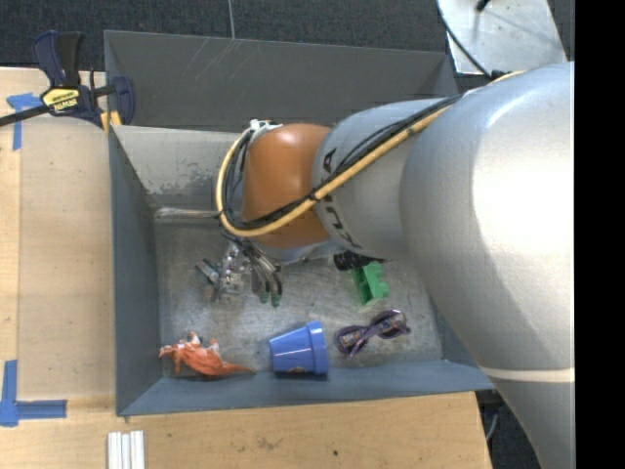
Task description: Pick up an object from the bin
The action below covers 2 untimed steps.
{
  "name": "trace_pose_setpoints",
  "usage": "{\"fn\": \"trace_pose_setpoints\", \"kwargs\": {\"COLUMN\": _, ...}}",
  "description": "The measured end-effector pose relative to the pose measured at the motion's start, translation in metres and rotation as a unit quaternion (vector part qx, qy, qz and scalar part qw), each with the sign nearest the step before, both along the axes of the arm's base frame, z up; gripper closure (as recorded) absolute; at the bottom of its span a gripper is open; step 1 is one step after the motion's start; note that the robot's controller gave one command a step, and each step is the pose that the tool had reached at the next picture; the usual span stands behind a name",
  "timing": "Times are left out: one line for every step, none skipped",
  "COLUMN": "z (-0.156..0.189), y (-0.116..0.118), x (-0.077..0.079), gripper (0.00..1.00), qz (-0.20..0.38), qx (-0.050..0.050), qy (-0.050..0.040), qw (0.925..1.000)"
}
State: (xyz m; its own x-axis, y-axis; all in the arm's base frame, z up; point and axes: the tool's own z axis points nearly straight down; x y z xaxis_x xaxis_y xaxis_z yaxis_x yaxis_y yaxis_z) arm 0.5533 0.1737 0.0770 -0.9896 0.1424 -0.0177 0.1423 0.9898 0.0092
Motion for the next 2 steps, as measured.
{"fn": "trace_pose_setpoints", "kwargs": {"z": 0.0000, "y": 0.0000, "x": 0.0000, "gripper": 1.00, "qz": 0.000, "qx": 0.000, "qy": 0.0000, "qw": 1.0000}}
{"fn": "trace_pose_setpoints", "kwargs": {"z": 0.0022, "y": -0.0001, "x": -0.0003, "gripper": 1.00, "qz": 0.000, "qx": 0.000, "qy": 0.0013, "qw": 1.0000}}
